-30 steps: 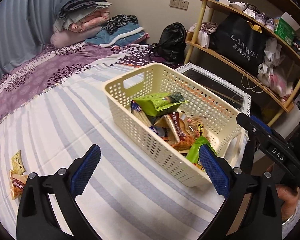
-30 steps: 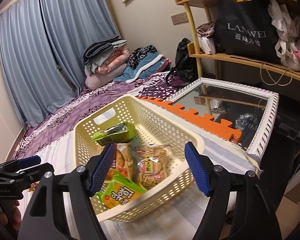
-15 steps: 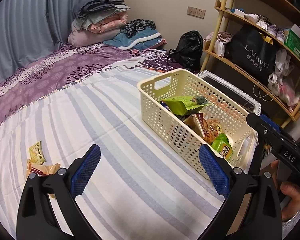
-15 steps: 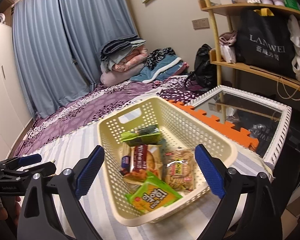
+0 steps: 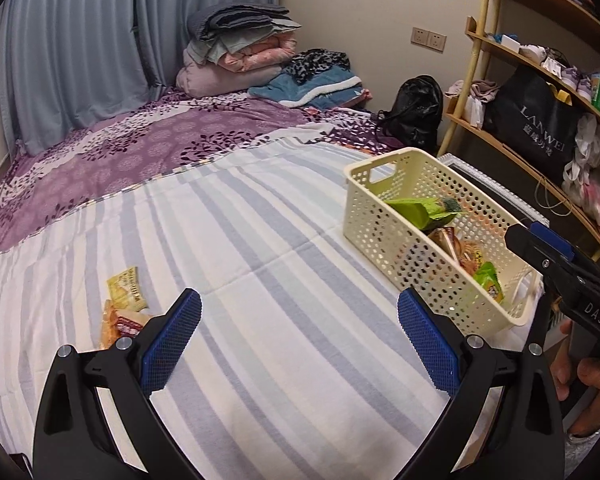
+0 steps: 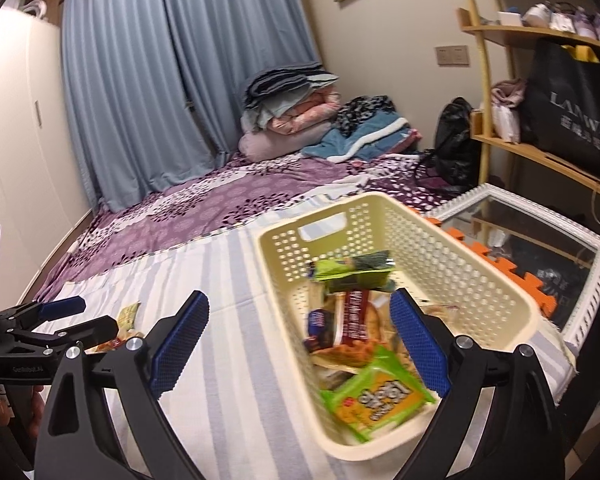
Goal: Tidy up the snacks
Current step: 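Withdraw both grippers from the basket back over the remaining snacks, then grasp the second brown pastry bag with the right gripper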
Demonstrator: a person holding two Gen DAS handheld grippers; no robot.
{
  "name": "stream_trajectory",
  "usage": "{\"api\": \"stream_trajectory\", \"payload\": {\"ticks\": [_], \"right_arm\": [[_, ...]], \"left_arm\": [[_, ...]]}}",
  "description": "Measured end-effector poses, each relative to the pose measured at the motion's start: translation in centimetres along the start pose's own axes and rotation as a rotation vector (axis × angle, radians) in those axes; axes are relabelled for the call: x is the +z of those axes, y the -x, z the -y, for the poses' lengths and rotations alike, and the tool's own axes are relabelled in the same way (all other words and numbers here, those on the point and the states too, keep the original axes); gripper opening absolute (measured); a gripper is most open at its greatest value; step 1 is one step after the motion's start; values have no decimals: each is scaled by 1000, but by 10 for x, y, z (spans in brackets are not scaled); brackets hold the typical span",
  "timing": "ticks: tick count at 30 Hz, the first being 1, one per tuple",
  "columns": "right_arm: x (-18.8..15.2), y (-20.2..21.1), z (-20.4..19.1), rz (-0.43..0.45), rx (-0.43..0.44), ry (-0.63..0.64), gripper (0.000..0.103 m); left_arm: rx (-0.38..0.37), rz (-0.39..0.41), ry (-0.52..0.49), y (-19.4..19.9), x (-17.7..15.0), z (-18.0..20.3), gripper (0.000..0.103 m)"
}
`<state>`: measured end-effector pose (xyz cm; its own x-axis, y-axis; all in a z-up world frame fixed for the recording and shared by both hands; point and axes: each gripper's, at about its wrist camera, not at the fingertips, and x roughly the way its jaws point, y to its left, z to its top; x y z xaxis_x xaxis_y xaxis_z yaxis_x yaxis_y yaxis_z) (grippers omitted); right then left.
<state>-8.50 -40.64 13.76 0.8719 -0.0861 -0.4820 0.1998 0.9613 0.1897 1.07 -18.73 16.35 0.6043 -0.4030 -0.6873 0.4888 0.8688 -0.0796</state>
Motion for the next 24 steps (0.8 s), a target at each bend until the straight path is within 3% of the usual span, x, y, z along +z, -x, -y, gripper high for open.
{"api": "stream_trajectory", "payload": {"ticks": [9,14,24], "right_arm": [[-16,-33,-51,-83,113,91,91],[-26,-54,-84,-135,187,166,91],[-47,-92,-146,-222,300,316,91]], "left_arm": [[120,49,54,24,-9,-47,100],[244,85,51,38,-16,-73,100],[233,53,222,44,-37,-141,100]]}}
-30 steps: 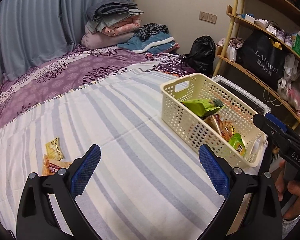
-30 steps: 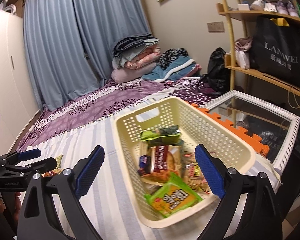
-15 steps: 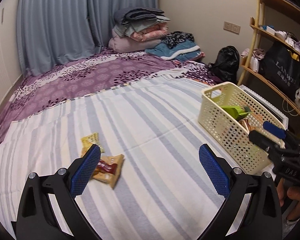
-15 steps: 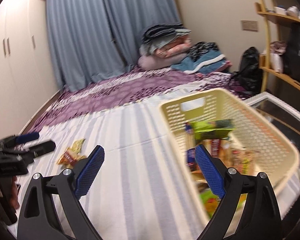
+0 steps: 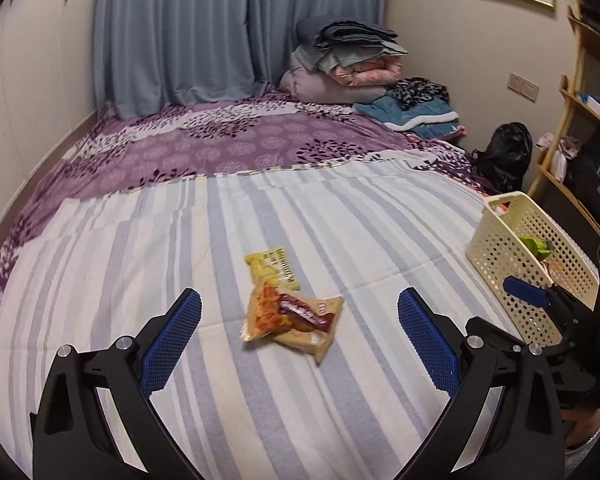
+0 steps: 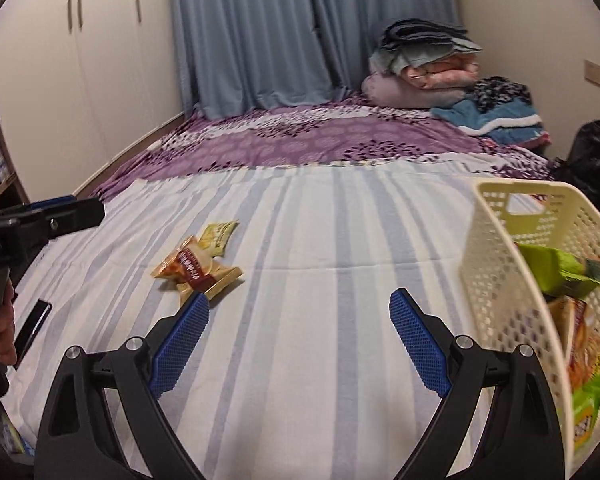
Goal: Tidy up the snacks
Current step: 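Grasp the second brown pastry bag with the right gripper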
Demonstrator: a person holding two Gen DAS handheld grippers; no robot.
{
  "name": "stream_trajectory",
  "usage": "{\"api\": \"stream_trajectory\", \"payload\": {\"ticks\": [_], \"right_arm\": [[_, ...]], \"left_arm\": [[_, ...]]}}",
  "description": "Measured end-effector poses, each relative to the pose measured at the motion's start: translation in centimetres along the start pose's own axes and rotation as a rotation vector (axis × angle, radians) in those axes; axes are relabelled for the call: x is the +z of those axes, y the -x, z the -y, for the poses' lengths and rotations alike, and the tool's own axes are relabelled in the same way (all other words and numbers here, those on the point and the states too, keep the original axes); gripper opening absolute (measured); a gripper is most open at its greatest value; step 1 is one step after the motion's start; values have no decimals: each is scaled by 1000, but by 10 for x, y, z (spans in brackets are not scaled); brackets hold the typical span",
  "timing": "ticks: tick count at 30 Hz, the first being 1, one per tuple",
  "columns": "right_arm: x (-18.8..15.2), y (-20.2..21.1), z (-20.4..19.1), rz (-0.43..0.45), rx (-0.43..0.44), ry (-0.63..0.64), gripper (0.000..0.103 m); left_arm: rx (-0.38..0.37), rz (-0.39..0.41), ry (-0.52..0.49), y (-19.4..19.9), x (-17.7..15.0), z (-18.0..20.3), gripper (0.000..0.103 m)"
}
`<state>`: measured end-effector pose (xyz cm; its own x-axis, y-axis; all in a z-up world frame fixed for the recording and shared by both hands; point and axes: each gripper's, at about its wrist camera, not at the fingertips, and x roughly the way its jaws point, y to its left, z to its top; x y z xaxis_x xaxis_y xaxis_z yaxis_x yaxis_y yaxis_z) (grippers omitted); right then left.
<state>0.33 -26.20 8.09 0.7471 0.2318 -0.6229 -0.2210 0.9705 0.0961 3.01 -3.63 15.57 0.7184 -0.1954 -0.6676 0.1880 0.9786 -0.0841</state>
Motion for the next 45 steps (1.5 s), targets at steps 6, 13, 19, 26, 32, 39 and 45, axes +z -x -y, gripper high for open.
{"api": "stream_trajectory", "payload": {"ticks": [6,13,19,26,32,39,45], "right_arm": [[6,-35,-22,-49,55,67,91],[18,-73,-48,-98,121,167,91],[26,-110,-70,-151,180,266,91],[29,-145,-93,-221,223,348,91],[30,-168,-110,-266,251,415,91],[28,-185,-121,-311,276,444,87],[28,-186,-117,-308,273,419,68]], "left_arm": [[22,-48,80,-13,-8,-38,100],[56,-71,140,-23,-17,-70,100],[80,-88,150,-29,-21,-83,100],[105,-115,162,-37,-28,-94,100],[119,-133,174,-43,-31,-103,100],[126,-150,185,-49,-34,-108,100],[135,-163,190,-56,-34,-111,100]]}}
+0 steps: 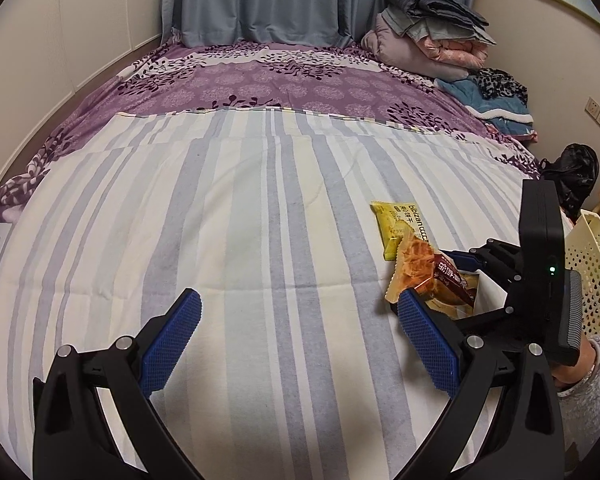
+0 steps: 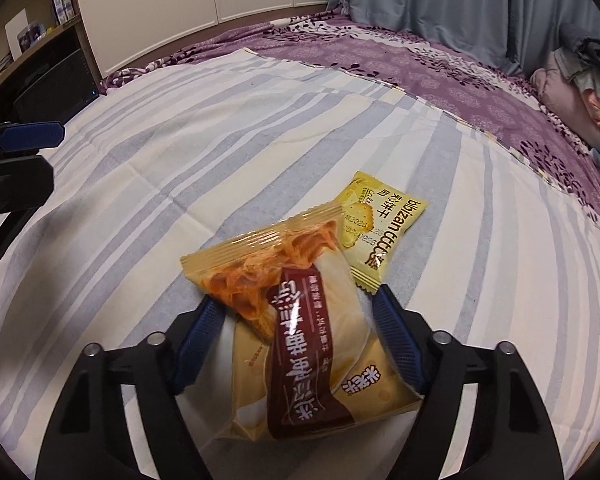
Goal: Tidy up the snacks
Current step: 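Grasp the second brown pastry bag with the right gripper, then grasp the yellow bibizan biscuit packet with the left gripper while the right holds the pastry bag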
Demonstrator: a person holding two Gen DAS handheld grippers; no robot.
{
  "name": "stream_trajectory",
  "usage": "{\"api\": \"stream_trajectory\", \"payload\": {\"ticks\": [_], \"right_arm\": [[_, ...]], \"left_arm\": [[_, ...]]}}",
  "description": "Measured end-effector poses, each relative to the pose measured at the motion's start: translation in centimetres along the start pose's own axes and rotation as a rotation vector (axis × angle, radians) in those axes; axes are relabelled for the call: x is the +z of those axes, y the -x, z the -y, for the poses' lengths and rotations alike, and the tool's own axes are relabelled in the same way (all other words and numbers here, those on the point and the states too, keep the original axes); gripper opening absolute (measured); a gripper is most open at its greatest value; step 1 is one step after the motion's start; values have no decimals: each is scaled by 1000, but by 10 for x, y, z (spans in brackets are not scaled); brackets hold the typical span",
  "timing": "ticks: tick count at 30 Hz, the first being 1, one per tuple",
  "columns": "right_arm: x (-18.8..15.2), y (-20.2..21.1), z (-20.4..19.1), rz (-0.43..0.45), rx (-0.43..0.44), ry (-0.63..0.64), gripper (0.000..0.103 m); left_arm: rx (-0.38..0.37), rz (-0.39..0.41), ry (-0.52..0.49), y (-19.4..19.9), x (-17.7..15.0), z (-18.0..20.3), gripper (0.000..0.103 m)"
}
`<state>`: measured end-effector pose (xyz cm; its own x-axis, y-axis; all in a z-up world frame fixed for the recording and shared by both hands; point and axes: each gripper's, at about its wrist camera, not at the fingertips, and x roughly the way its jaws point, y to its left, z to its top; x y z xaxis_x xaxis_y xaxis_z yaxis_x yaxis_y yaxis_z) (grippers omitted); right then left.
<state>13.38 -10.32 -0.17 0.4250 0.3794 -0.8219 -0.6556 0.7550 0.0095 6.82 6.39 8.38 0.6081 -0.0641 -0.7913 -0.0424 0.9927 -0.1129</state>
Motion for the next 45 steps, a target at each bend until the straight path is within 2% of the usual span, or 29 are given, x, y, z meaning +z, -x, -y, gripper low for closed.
{"api": "stream_trajectory", "payload": {"ticks": [2,9,19,25,33,41,45], "right_arm": [[-2,3,4,7,-3,-19,61],[-15,18,15,34,-26,-87,54],[-50,56,65,80,-132,-306,53],[-72,72,88,89,-198,-403,53],[-85,79,94,109,-215,-453,53],[-90,79,89,106,-218,-436,54],[-90,81,91,111,-224,-437,54]], "left_arm": [[2,-2,0,-2,1,1,100],[6,-16,-12,-13,5,9,100],[8,-39,-65,-46,16,38,100],[-28,-71,-79,-77,27,63,100],[-53,-110,-121,-112,39,99,100],[-54,-140,-110,-137,47,108,100],[-51,-140,-100,-145,50,107,85]]}}
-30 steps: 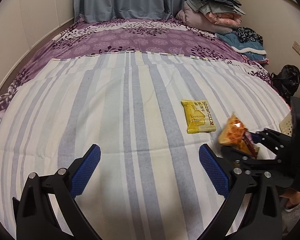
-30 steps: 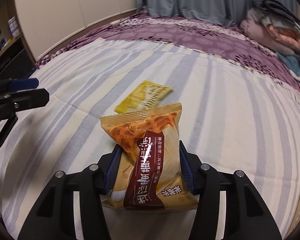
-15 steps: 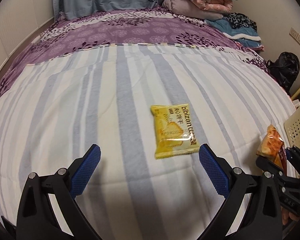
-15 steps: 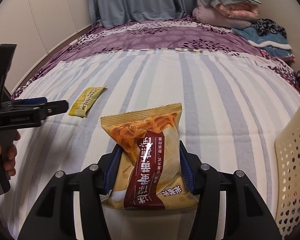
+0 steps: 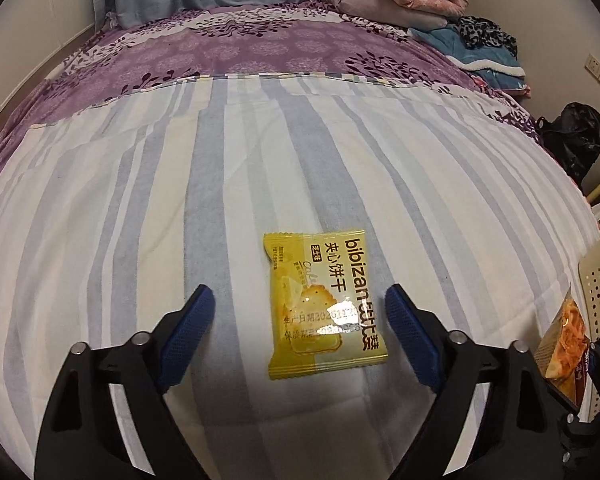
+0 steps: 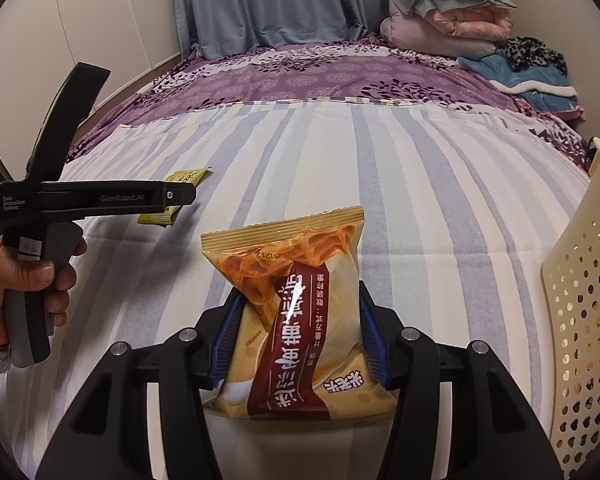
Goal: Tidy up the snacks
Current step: 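Grasp the yellow bibizan biscuit packet with the left gripper while the right holds the pastry bag, then carry the pastry bag with the right gripper to the basket while the left carries the yellow packet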
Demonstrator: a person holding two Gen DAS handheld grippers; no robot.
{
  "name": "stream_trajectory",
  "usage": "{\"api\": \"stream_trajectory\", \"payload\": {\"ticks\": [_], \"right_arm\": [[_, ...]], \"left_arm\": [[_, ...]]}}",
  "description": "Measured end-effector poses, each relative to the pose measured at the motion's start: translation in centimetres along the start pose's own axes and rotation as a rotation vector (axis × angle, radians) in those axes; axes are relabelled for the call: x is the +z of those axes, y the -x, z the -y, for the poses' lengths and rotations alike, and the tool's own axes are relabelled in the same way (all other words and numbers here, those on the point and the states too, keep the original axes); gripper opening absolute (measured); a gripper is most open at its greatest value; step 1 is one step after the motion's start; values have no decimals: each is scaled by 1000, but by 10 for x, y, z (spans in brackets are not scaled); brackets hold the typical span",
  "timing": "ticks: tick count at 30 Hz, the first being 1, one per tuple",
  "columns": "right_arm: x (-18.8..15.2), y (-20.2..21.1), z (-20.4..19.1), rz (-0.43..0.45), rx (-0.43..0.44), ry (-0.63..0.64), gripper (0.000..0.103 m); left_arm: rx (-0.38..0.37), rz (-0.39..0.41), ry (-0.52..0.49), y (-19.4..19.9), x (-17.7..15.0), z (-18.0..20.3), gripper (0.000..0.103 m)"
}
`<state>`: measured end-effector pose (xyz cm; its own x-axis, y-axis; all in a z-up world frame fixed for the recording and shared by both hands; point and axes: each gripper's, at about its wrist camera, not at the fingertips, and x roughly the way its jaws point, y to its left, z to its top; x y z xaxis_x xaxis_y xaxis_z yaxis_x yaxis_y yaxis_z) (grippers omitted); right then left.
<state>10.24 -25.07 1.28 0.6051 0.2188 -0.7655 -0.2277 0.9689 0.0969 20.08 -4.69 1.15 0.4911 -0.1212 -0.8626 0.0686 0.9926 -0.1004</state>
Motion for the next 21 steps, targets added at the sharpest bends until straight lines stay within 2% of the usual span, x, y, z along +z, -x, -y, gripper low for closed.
{"api": "stream_trajectory", "payload": {"ticks": [2,5,7,8,21], "right_arm": [[-1,1,-1,1,-2,-2,54],[-1,3,-2,10,-4,-11,54],[-1,6,-2,18,-3,-18,54],[-1,8,-3,23,-2,-20,54],[6,44,-5,104,1,-34,54]], "left_arm": [[4,10,-5,-1,1,1,79],[4,18,-10,1,1,0,66],[-8,21,-6,4,0,-2,52],[-7,20,-3,5,0,-3,49],[8,57,-26,37,-16,-4,49]]}}
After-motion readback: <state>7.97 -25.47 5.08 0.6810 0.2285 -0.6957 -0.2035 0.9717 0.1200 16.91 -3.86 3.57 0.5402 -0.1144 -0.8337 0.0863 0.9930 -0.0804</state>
